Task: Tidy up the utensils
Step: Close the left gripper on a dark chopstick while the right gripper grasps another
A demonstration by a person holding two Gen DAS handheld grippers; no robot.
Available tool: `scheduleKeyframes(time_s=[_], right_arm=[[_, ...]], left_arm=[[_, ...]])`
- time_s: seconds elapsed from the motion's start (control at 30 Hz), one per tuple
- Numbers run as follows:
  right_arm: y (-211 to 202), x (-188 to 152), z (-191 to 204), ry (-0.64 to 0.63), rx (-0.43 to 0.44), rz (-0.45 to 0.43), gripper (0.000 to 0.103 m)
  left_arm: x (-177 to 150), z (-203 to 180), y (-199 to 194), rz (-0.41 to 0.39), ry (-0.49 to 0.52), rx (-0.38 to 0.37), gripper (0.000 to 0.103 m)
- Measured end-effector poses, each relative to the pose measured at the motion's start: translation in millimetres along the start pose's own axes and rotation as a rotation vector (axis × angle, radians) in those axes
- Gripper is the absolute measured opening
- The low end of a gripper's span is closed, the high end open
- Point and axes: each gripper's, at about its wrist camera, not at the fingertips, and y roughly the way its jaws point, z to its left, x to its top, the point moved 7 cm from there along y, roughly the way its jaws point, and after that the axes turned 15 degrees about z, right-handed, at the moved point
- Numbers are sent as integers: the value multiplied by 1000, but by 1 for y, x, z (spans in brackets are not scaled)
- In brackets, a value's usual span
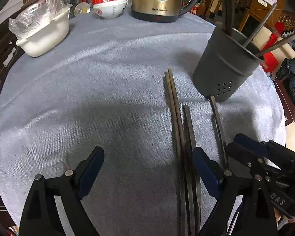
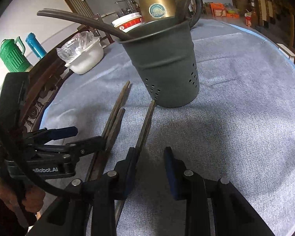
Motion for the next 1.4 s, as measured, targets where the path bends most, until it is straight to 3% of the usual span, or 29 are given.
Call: scheduleKeyframes(time_s=[0.23, 0.37, 0.9, 0.97, 1.03, 1.1, 1.4], right_arm=[[-1, -3, 0, -13, -11, -6, 32], [-2, -5, 1, -27, -30, -12, 32], [-2, -9, 5, -61, -65, -54, 32], [-3, -10, 3, -59, -59, -53, 32], [-3, -9, 3, -56, -57, -52, 32], [-3, -9, 3, -56, -60, -51, 32], [-4, -10, 4, -55, -59, -49, 32]], left_arm=[[-11, -7, 0, 11, 36, 59, 91], [-14, 2, 2, 23, -10, 14, 91], [-26, 6, 8, 22, -26, 1, 92], [-25, 9, 13, 25, -29, 15, 92], [-28, 14, 15, 33, -22, 87, 92], [-31, 17, 13, 23, -22, 82, 92], [-71, 42, -3, 27, -45, 80, 92]])
